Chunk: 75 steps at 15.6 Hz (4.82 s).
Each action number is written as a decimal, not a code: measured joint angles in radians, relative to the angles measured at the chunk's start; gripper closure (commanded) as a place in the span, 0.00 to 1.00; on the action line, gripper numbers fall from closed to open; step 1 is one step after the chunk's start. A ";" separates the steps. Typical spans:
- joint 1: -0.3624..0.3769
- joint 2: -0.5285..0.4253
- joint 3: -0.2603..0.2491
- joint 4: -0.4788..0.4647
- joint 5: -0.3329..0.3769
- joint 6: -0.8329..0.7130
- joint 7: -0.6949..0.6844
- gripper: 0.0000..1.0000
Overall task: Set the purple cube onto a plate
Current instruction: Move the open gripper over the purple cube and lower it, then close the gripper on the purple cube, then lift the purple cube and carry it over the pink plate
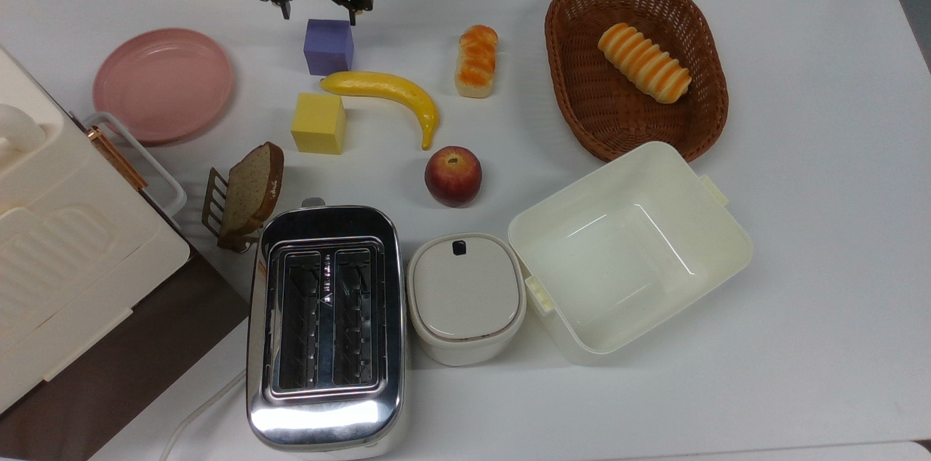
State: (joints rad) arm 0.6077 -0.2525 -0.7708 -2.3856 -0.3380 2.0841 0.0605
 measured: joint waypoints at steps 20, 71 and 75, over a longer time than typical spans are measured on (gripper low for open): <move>0.083 0.065 -0.026 -0.015 0.000 0.090 0.103 0.00; -0.737 0.214 0.780 0.031 0.042 0.096 0.131 0.72; -0.739 0.214 0.755 0.037 0.042 0.096 0.132 0.74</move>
State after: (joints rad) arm -0.1309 -0.0383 -0.0156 -2.3485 -0.2962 2.1803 0.1925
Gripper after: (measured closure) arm 0.441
